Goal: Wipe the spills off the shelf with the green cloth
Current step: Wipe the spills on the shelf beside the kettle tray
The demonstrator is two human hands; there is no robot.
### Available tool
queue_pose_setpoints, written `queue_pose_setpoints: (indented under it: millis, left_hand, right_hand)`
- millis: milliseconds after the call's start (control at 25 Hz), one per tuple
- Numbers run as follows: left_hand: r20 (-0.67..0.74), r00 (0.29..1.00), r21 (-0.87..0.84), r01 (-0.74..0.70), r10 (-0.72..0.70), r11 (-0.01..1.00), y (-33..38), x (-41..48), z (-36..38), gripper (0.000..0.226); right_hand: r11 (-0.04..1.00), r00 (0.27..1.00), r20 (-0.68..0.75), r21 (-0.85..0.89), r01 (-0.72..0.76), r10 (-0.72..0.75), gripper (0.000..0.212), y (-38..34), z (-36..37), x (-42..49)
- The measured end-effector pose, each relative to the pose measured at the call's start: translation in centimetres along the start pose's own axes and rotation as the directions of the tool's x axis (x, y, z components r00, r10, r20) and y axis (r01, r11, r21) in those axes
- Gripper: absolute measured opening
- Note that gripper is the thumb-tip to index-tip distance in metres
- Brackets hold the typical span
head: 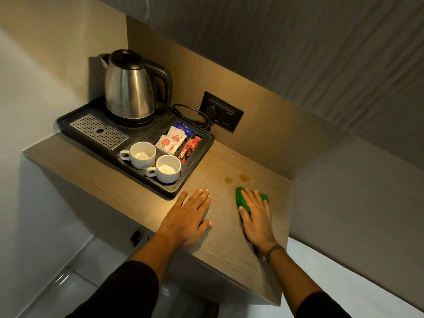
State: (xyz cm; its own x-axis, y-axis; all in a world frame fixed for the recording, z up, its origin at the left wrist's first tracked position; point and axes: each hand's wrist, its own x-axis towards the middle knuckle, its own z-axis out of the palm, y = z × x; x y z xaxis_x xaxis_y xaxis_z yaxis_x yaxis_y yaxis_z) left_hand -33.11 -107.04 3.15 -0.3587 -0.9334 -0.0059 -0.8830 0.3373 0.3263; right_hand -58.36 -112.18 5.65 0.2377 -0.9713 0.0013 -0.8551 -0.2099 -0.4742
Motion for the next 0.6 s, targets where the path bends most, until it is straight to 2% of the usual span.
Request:
queue_pose_setpoints:
  millis: [80, 120, 200, 280, 360, 400, 520, 600]
  left_hand:
    - [-0.018, 1.000, 0.008, -0.011, 0.011, 1.000, -0.4, 0.2, 0.3, 0.074]
    - [-0.024, 1.000, 0.004, -0.012, 0.012, 1.000, -0.4, 0.1, 0.5, 0.074]
    - [-0.029, 1.000, -0.009, -0.012, 0.011, 1.000, -0.4, 0.1, 0.9, 0.074]
    - [-0.043, 0.999, -0.019, -0.005, 0.005, 1.000, -0.5, 0.2, 0.9, 0.073]
    - [-0.054, 0.999, -0.021, -0.004, 0.003, 1.000, -0.5, 0.4, 0.8, 0.072]
    - [-0.054, 0.999, -0.022, -0.002, 0.000, 1.000, -0.5, 0.3, 0.9, 0.072]
    - [-0.061, 0.998, -0.034, 0.006, -0.008, 0.999, -0.5, 0.2, 1.1, 0.072]
    - [-0.069, 0.998, -0.034, 0.006, -0.009, 0.999, -0.5, 0.4, 1.0, 0.072]
  right_hand:
    - [0.991, 0.989, 0.061, -0.017, 0.135, -0.134, 0.053, 2.3, -0.3, -2.7]
    - [0.988, 0.985, 0.077, -0.022, 0.156, -0.153, 0.053, 4.0, -1.2, -4.0]
    - [0.996, 0.996, 0.028, -0.021, 0.089, -0.088, 0.053, 6.3, -2.8, -2.6]
    - [0.997, 0.996, -0.066, -0.028, -0.066, 0.064, 0.051, 5.7, -3.4, 2.1]
    - [0.986, 0.983, -0.094, -0.039, -0.163, 0.159, 0.051, 3.6, -3.0, 5.8]
    - [0.989, 0.987, -0.079, -0.046, -0.142, 0.138, 0.052, 3.0, -2.4, 6.2]
    - [0.993, 0.994, 0.005, -0.058, 0.106, -0.106, 0.053, 5.0, -1.8, 2.8]
    - [0.992, 0.994, -0.006, -0.070, 0.109, -0.109, 0.051, 6.7, -2.8, 2.8]
